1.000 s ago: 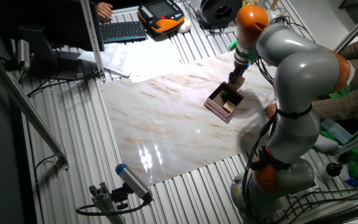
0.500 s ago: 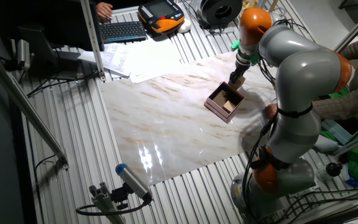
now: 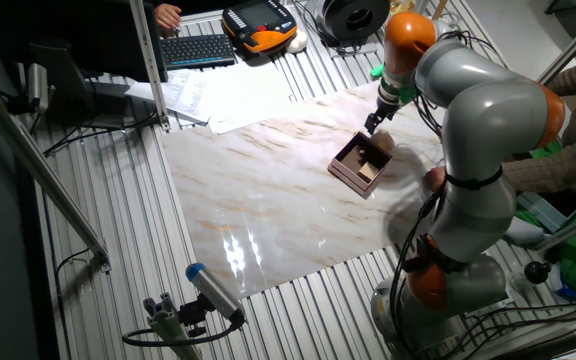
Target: Take everything out of the gift box
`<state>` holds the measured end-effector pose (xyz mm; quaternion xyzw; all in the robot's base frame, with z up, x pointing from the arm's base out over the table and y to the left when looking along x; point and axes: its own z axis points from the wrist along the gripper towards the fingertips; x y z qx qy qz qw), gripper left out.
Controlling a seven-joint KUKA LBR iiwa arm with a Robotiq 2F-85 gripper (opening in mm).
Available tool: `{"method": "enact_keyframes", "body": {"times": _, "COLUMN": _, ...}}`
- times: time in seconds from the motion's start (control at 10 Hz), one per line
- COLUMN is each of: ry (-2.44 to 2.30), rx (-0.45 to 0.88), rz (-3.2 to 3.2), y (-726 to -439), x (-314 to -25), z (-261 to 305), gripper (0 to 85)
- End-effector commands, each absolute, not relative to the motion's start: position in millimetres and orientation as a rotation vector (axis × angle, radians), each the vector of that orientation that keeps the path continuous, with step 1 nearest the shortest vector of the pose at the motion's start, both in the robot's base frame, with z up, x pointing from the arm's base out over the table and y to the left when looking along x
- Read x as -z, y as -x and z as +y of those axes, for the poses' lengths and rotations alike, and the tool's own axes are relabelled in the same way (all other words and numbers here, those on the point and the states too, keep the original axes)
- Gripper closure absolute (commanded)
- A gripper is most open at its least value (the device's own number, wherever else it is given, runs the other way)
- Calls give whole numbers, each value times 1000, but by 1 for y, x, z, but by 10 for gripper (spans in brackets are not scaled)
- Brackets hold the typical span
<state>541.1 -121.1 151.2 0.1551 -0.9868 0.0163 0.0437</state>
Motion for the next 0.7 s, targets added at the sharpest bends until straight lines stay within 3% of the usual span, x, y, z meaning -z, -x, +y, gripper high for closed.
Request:
{"method": "enact_keyframes", "body": {"times": 0.0, "ry": -436, "rx": -33, "rz": -3014, "y": -537, "x": -154, "z": -112, "gripper": 170}}
{"method": "enact_keyframes", "body": {"times": 0.4, "ry": -409, "rx": -149, "rz": -2968, "y": -497, "x": -156, "z": -60, "gripper": 170}}
{"method": "enact_keyframes", "body": {"times": 0.6, "ry": -458, "rx": -120, "rz": -2952, "y": -485, "x": -142, "z": -57, "gripper": 170}}
